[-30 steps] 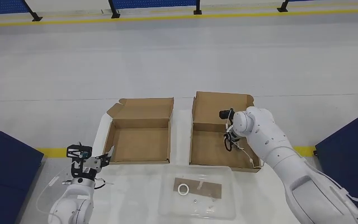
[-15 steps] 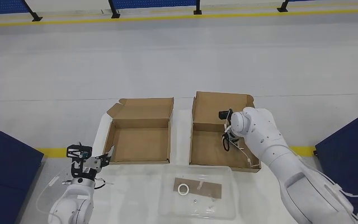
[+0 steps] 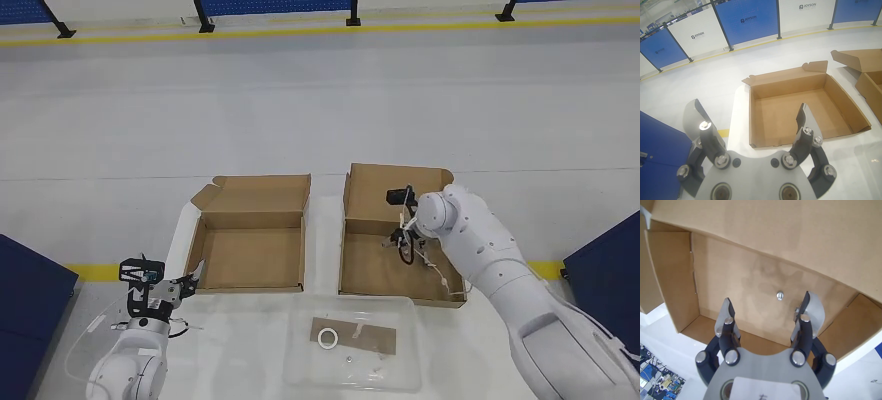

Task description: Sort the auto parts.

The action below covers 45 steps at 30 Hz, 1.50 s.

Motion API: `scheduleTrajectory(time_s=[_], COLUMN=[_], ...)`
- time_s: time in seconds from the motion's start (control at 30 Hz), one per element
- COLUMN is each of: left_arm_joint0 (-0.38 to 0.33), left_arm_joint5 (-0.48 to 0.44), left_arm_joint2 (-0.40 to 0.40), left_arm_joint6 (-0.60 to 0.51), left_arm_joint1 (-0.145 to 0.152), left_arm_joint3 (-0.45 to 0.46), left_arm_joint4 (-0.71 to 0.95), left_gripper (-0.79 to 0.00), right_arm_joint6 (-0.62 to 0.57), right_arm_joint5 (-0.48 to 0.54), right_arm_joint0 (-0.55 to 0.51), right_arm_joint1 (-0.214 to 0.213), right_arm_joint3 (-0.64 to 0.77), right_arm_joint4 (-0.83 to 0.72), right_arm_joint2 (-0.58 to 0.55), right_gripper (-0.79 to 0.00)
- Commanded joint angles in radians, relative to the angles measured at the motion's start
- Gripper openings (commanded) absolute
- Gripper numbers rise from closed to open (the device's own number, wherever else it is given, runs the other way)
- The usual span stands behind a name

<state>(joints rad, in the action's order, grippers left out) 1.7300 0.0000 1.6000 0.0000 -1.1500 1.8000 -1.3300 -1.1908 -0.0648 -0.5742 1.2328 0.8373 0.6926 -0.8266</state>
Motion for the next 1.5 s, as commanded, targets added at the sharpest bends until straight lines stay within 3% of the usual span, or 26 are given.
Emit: scheduleTrajectory(time_s=[0.0, 0.4, 0.87, 1.2, 1.47], left_arm_joint0=[0.000, 0.000, 0.000, 0.000, 0.000], left_arm_joint5=[0.000, 0.000, 0.000, 0.000, 0.000], left_arm_joint2=[0.000, 0.000, 0.000, 0.000, 0.000], left_arm_joint6=[0.000, 0.000, 0.000, 0.000, 0.000], left_arm_joint1=[0.000, 0.000, 0.000, 0.000, 0.000], left_arm_joint3=[0.000, 0.000, 0.000, 0.000, 0.000], left_arm_joint4=[0.000, 0.000, 0.000, 0.000, 0.000], left_gripper=[0.000, 0.000, 0.000, 0.000, 0.000], right_arm_joint6=[-0.025, -0.204, -0.188, -0.345, -0.345], right_arm_joint5=[-0.002, 0.006, 0.023, 0.139, 0.164], right_arm_joint0=[-0.037, -0.337, -0.347, -0.428, -0.454], right_arm_joint1=[-0.024, -0.143, -0.143, -0.163, -0.199], right_arm_joint3=[0.091, 0.667, 0.686, 1.034, 1.143], right_arm_joint4=[0.013, 0.096, 0.102, 0.042, 0.046], right_arm_joint2=[-0.039, -0.295, -0.288, -0.280, -0.166], right_gripper=[0.000, 0.000, 0.000, 0.000, 0.000])
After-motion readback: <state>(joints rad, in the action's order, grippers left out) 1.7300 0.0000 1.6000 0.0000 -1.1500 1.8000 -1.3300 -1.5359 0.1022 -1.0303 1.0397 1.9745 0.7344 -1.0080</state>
